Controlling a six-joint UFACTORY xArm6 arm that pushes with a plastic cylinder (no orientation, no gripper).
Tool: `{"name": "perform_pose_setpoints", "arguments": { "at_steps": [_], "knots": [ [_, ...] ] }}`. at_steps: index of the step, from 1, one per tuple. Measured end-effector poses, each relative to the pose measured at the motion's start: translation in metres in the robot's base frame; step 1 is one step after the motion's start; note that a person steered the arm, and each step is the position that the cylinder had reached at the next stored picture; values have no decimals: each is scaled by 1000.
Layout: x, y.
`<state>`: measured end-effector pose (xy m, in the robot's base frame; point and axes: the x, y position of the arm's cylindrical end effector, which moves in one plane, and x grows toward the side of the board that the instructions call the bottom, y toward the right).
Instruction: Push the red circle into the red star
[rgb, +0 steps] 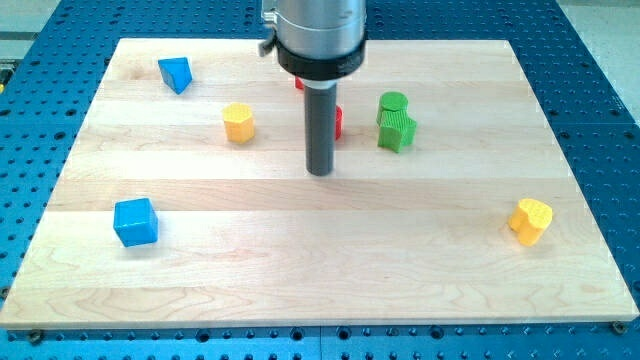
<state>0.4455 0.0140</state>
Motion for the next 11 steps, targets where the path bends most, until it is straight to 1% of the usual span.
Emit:
{"name": "perform_pose_setpoints", "arguments": {
  "at_steps": [1, 2, 3, 4, 5, 6, 7, 8, 9, 10, 11],
  "knots": [
    [-25, 20],
    [-54, 18],
    [-31, 20],
    [-19, 22],
    [-75, 22],
    [-85, 18],
    [-65, -8],
    [-99, -32],
    [-123, -29],
    [-82, -43],
    [-81, -61]
  ]
}}
